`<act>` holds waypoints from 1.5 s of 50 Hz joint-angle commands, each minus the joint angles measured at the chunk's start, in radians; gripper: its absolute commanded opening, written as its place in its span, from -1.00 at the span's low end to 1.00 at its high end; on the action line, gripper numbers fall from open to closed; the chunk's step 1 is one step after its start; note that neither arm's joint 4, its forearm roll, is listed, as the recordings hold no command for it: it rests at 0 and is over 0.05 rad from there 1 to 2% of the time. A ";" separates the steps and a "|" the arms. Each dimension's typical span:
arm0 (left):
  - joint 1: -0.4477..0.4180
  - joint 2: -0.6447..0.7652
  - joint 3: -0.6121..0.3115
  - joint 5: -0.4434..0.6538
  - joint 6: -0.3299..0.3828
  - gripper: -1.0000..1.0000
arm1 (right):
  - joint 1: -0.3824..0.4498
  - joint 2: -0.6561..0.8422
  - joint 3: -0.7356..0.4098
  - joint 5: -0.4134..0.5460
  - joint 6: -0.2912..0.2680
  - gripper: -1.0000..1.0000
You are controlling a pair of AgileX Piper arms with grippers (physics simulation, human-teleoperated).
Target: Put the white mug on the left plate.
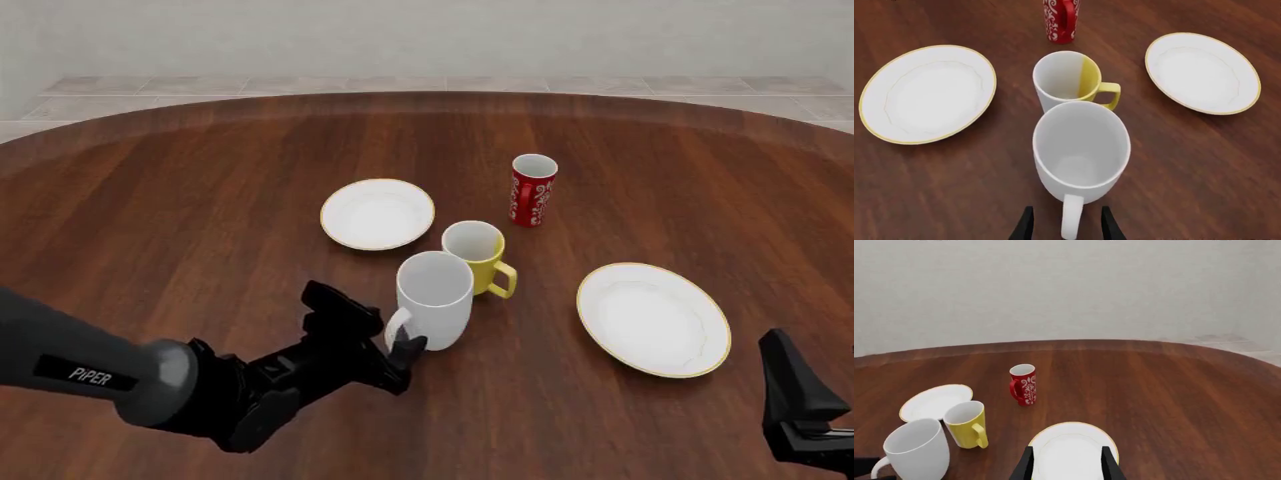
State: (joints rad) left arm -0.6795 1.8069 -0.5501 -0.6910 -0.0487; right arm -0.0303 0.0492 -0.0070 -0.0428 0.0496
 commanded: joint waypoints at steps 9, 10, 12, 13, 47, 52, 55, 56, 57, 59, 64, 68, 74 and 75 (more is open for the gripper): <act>0.011 -0.017 0.008 -0.005 0.028 -1.00 | 0.001 -0.033 -0.002 0.029 -0.003 1.00; 0.013 -0.019 0.008 -0.004 0.028 -1.00 | 0.000 -0.033 -0.003 0.029 -0.003 1.00; 0.014 -0.022 0.009 -0.003 0.027 -1.00 | 0.000 -0.034 -0.003 0.030 -0.002 1.00; 0.018 -0.023 0.009 -0.003 0.030 -1.00 | 0.001 -0.033 -0.003 0.030 -0.003 1.00; 0.145 -0.191 0.009 0.171 0.077 -1.00 | -0.001 -0.044 0.000 0.038 0.003 1.00; 0.165 -0.230 0.002 0.229 0.081 -1.00 | -0.002 -0.046 0.000 0.038 0.004 1.00; 0.202 -0.195 -0.035 0.278 0.099 -1.00 | -0.001 -0.046 0.000 0.039 0.003 1.00; 0.202 -0.195 -0.035 0.278 0.099 -1.00 | -0.001 -0.046 0.000 0.039 0.003 1.00; 0.202 -0.193 -0.042 0.288 0.094 -1.00 | 0.000 -0.046 0.000 0.039 0.002 1.00; 0.210 -0.197 -0.055 0.308 0.092 -1.00 | 0.000 -0.046 0.000 0.039 0.002 1.00; 0.213 -0.208 -0.085 0.359 0.101 -1.00 | -0.002 -0.046 0.000 0.038 0.003 1.00; 0.213 -0.224 -0.100 0.388 0.106 -1.00 | -0.001 -0.045 0.000 0.038 0.003 1.00; 0.224 -0.248 -0.129 0.442 0.112 -1.00 | 0.000 -0.044 0.000 0.038 0.003 1.00; 0.224 -0.253 -0.139 0.460 0.107 -1.00 | 0.000 -0.043 0.000 0.038 0.003 1.00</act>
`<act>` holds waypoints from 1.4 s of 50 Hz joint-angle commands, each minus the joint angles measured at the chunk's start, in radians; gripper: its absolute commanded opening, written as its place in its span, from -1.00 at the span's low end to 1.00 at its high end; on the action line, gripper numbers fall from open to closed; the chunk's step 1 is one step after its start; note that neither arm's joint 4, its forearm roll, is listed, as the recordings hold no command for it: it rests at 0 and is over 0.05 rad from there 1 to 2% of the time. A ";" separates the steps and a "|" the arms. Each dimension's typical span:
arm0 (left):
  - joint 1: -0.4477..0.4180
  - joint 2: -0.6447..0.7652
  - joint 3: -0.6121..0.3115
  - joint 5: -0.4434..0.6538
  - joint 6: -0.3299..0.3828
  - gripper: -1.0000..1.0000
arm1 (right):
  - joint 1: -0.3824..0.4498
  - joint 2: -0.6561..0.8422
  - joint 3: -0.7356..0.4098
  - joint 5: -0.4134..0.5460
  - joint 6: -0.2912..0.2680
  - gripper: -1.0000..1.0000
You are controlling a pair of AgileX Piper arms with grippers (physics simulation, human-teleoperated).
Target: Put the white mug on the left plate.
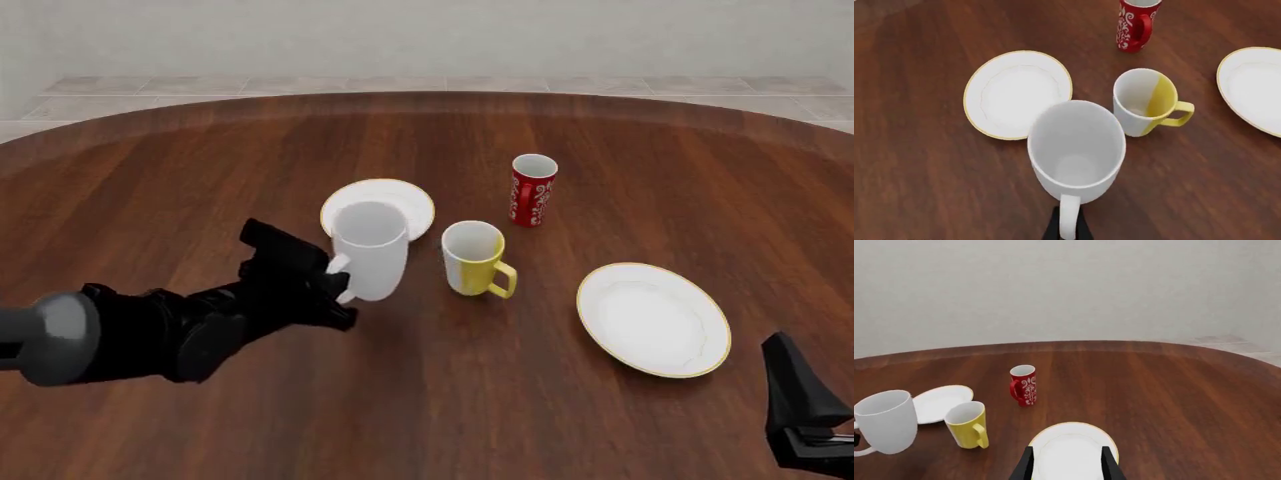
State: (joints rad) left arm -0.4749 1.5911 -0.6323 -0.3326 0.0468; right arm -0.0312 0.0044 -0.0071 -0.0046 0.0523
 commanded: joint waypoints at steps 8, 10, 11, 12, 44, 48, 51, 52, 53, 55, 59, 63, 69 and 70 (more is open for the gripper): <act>0.023 -0.095 -0.100 0.185 0.016 -1.00 | 0.004 0.015 0.001 -0.010 0.002 1.00; 0.027 -0.102 -0.109 0.198 0.020 -1.00 | 0.004 0.018 0.001 -0.013 0.003 1.00; 0.025 -0.110 -0.113 0.204 0.020 -1.00 | 0.004 0.019 0.001 -0.014 0.002 1.00; 0.024 -0.111 -0.117 0.210 0.021 -1.00 | 0.004 0.020 0.001 -0.016 0.002 1.00; 0.031 -0.100 -0.248 0.250 0.030 -1.00 | 0.000 -0.001 0.002 0.001 0.011 1.00; 0.051 -0.081 -0.282 0.261 0.038 -1.00 | -0.001 -0.002 0.001 0.001 0.012 1.00; 0.050 -0.075 -0.297 0.262 0.049 -1.00 | -0.001 -0.003 0.001 0.002 0.013 1.00; 0.049 -0.076 -0.304 0.262 0.044 -1.00 | -0.002 -0.003 0.001 0.002 0.013 1.00; 0.048 -0.076 -0.308 0.262 0.037 -1.00 | -0.002 -0.003 0.001 0.001 0.013 1.00; 0.052 -0.070 -0.316 0.260 0.045 -1.00 | -0.003 -0.003 0.001 0.001 0.013 1.00; 0.054 -0.059 -0.335 0.267 0.035 -1.00 | -0.004 -0.003 0.001 0.001 0.013 1.00; 0.057 -0.039 -0.367 0.289 -0.004 -1.00 | -0.004 -0.003 0.001 0.001 0.015 1.00; 0.064 -0.003 -0.418 0.318 -0.022 -1.00 | -0.005 -0.003 0.002 -0.001 0.015 1.00; 0.066 0.001 -0.425 0.321 -0.021 -1.00 | -0.005 -0.003 0.002 -0.001 0.015 1.00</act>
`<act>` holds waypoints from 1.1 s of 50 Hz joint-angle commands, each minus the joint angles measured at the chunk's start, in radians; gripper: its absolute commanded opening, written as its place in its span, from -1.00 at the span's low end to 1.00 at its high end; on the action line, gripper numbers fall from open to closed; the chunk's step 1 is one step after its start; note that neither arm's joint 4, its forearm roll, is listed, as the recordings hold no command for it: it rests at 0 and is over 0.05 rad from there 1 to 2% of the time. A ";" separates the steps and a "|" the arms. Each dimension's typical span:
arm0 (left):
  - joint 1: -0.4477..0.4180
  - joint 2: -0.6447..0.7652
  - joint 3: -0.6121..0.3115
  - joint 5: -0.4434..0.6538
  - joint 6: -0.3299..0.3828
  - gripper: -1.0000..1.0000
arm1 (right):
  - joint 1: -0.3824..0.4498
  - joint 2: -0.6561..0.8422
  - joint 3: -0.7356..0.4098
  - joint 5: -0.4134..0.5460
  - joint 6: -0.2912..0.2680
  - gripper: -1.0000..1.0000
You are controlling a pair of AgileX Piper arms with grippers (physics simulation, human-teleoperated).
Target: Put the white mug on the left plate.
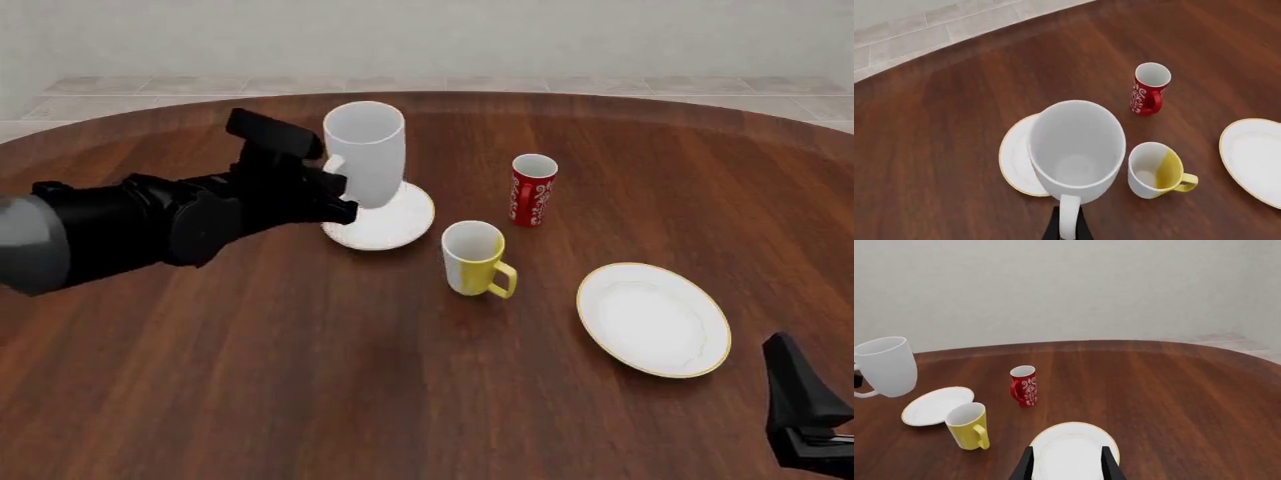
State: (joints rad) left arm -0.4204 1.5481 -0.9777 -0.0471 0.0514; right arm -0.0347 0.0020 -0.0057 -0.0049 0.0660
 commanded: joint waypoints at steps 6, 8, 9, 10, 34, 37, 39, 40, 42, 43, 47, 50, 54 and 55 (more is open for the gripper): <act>0.024 0.066 -0.115 0.046 -0.024 -1.00 | -0.005 -0.001 0.001 -0.002 0.004 1.00; 0.036 0.081 -0.128 0.048 -0.015 -1.00 | -0.006 -0.001 0.001 -0.003 0.003 1.00; 0.035 0.086 -0.132 0.048 -0.018 -1.00 | -0.006 -0.001 0.001 -0.003 0.004 1.00; 0.041 0.098 -0.143 0.053 -0.022 -1.00 | -0.005 -0.001 0.001 -0.003 0.004 1.00; 0.099 0.211 -0.282 0.092 -0.025 -1.00 | -0.005 -0.002 0.001 -0.012 0.011 1.00; 0.103 0.227 -0.306 0.102 -0.035 -1.00 | -0.006 -0.002 0.001 -0.012 0.011 1.00; 0.103 0.234 -0.315 0.106 -0.040 -1.00 | -0.006 -0.002 0.001 -0.012 0.012 1.00; 0.105 0.239 -0.321 0.108 -0.043 -1.00 | -0.006 -0.002 0.001 -0.012 0.012 1.00; 0.108 0.250 -0.334 0.112 -0.048 -1.00 | -0.007 -0.002 0.000 -0.012 0.013 1.00; 0.110 0.257 -0.341 0.113 -0.048 -1.00 | -0.008 -0.002 0.001 -0.012 0.013 1.00; 0.116 0.273 -0.356 0.117 -0.048 -1.00 | -0.008 -0.002 0.000 -0.011 0.013 1.00; 0.124 0.293 -0.376 0.122 -0.041 -1.00 | -0.008 -0.001 0.000 -0.011 0.013 1.00; 0.132 0.311 -0.398 0.130 -0.038 -1.00 | -0.008 -0.001 0.001 -0.010 0.013 1.00; 0.132 0.311 -0.398 0.130 -0.038 -1.00 | -0.008 -0.001 0.001 -0.010 0.013 1.00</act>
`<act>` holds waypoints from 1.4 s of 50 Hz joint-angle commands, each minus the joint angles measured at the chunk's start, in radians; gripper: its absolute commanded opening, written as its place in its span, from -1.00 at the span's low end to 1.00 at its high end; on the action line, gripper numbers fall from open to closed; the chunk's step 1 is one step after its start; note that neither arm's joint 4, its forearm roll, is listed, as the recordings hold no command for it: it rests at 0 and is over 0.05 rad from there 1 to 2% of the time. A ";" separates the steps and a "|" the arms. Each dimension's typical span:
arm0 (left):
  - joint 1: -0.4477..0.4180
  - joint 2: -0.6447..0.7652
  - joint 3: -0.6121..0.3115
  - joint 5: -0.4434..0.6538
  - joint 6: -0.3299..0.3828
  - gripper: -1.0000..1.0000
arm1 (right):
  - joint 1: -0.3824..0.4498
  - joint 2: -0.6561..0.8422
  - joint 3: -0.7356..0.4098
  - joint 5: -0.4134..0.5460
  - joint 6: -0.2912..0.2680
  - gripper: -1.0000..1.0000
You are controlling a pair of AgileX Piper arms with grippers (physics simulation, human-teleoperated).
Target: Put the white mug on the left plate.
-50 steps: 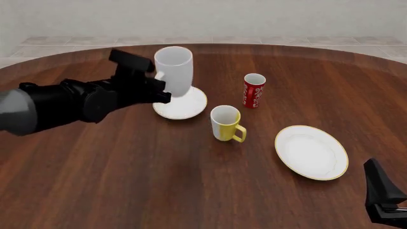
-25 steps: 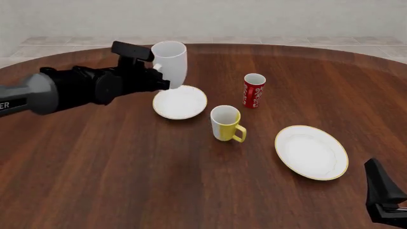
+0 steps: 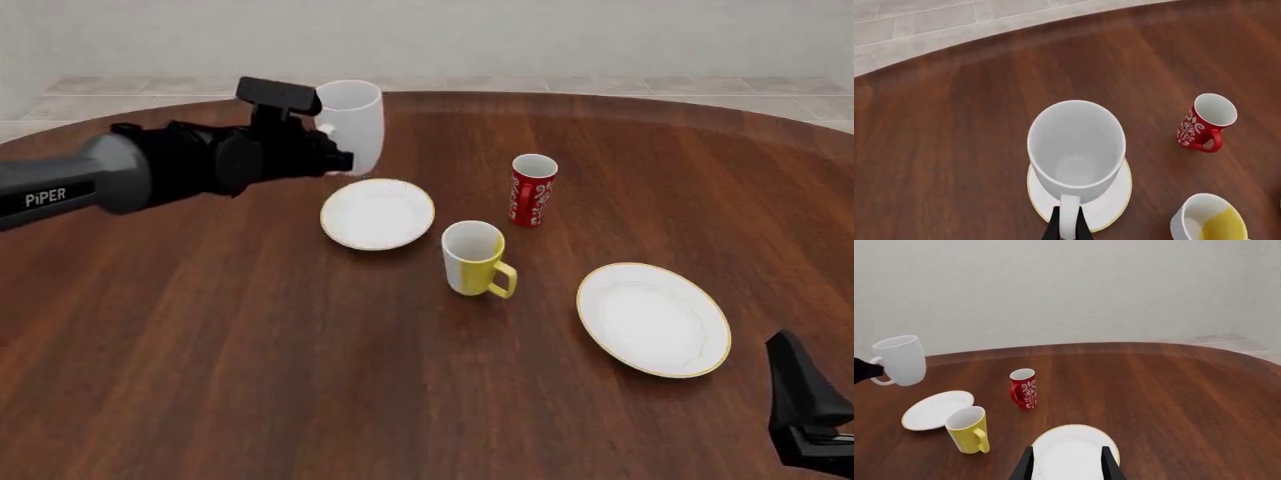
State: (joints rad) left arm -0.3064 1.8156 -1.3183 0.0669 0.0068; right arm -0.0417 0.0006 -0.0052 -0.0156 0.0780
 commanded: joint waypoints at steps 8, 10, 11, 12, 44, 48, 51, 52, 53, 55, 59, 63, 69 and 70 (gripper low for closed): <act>0.019 0.062 -0.072 0.020 0.008 -1.00 | -0.002 0.000 0.000 0.002 0.005 1.00; 0.014 0.065 -0.075 0.023 0.000 -1.00 | -0.001 0.000 0.000 0.003 0.005 1.00; 0.013 0.067 -0.077 0.024 -0.001 -1.00 | -0.001 0.001 0.000 0.003 0.005 1.00; 0.013 0.069 -0.079 0.025 0.003 -1.00 | -0.001 0.001 0.000 0.003 0.005 1.00; -0.027 0.120 -0.089 0.012 -0.034 -1.00 | -0.001 0.005 -0.001 0.000 0.007 1.00; -0.028 0.127 -0.089 0.008 -0.038 -1.00 | -0.001 0.006 -0.001 -0.001 0.008 1.00; -0.027 0.132 -0.087 0.004 -0.042 -1.00 | 0.000 0.006 -0.001 -0.001 0.007 1.00; -0.028 0.133 -0.086 0.003 -0.042 -1.00 | 0.000 0.005 -0.001 -0.001 0.006 1.00; -0.027 0.134 -0.085 0.001 -0.041 -1.00 | 0.000 0.005 -0.001 0.000 0.006 1.00; -0.029 0.135 -0.084 -0.001 -0.042 -1.00 | 0.000 0.005 -0.002 0.000 0.006 1.00; -0.027 0.142 -0.085 -0.003 -0.045 -1.00 | 0.001 0.003 -0.001 0.000 0.006 1.00; -0.028 0.146 -0.083 -0.009 -0.048 -1.00 | 0.000 0.001 -0.002 0.002 0.006 1.00; -0.030 0.152 -0.081 -0.014 -0.051 -1.00 | 0.001 0.001 -0.002 0.002 0.006 1.00; -0.030 0.153 -0.081 -0.015 -0.053 -1.00 | 0.001 0.001 -0.001 0.002 0.007 1.00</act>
State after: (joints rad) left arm -0.3345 1.9608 -1.3984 0.0625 -0.0445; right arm -0.0413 0.0029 -0.0066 -0.0142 0.0845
